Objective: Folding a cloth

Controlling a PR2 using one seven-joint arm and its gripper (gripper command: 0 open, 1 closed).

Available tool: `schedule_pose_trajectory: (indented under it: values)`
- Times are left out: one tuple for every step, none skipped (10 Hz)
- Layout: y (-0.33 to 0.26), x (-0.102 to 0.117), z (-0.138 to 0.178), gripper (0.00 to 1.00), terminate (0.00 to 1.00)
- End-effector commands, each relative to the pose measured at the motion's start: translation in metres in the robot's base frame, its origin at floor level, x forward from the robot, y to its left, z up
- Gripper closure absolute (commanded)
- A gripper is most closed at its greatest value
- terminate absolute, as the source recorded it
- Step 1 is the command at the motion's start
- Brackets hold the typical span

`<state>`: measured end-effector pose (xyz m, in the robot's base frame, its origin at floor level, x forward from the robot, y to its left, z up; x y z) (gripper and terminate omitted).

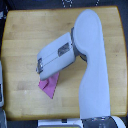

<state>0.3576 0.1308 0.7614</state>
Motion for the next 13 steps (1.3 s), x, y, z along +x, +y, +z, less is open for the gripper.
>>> schedule_pose_trajectory:
  values:
    - [-0.007, -0.003, 0.008, 0.00, 0.00]
    - [-0.005, 0.000, 0.013, 0.00, 0.00]
    - [-0.004, 0.001, 0.014, 0.00, 0.00]
    - [-0.003, 0.003, 0.017, 0.00, 0.00]
    - [-0.002, 0.006, 0.018, 0.00, 0.00]
    - [-0.002, 0.009, 0.021, 0.00, 0.00]
    - [-0.002, 0.017, 0.030, 0.00, 0.00]
    - [-0.005, 0.026, 0.041, 0.00, 0.00]
    - [-0.012, 0.043, 0.066, 0.00, 0.00]
    - [-0.015, 0.048, 0.074, 0.00, 0.00]
    - [-0.023, 0.057, 0.096, 0.00, 0.00]
    - [-0.025, 0.067, 0.114, 0.00, 0.00]
    - [-0.029, 0.081, 0.137, 0.00, 0.00]
